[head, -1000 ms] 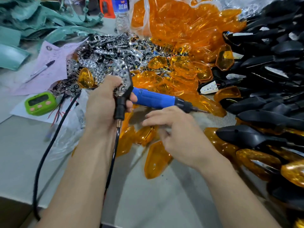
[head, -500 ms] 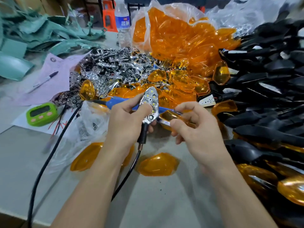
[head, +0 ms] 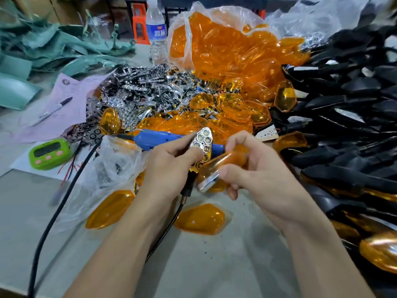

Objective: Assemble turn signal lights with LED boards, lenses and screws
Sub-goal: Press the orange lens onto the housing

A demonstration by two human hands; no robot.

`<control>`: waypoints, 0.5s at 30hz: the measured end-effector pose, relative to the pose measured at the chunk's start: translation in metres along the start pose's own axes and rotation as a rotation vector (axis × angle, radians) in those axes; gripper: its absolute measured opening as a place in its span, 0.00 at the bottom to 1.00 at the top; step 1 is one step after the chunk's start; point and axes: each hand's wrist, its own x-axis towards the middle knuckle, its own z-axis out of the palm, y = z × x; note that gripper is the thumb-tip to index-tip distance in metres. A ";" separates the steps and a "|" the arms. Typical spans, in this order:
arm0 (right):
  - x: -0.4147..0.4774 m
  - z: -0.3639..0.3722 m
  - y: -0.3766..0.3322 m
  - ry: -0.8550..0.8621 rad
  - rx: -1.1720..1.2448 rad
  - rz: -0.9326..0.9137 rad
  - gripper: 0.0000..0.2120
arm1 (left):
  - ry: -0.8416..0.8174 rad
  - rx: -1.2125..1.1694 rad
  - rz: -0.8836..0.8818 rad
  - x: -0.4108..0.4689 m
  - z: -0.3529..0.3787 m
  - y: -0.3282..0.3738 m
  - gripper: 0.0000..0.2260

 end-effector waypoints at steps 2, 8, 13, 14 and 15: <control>0.004 0.001 0.002 -0.007 -0.113 -0.025 0.13 | -0.085 -0.026 -0.022 0.001 0.000 -0.002 0.15; 0.007 0.013 0.011 0.325 -0.162 -0.165 0.19 | -0.052 -0.113 -0.078 0.005 0.001 -0.010 0.17; 0.006 0.038 0.020 0.606 -0.352 -0.228 0.14 | -0.012 -0.313 -0.169 0.003 0.008 -0.011 0.19; 0.006 0.041 0.021 0.639 -0.393 -0.224 0.11 | 0.011 -0.337 -0.181 0.003 0.009 -0.011 0.19; 0.005 0.044 0.023 0.646 -0.449 -0.220 0.09 | 0.032 -0.341 -0.185 0.002 0.011 -0.009 0.19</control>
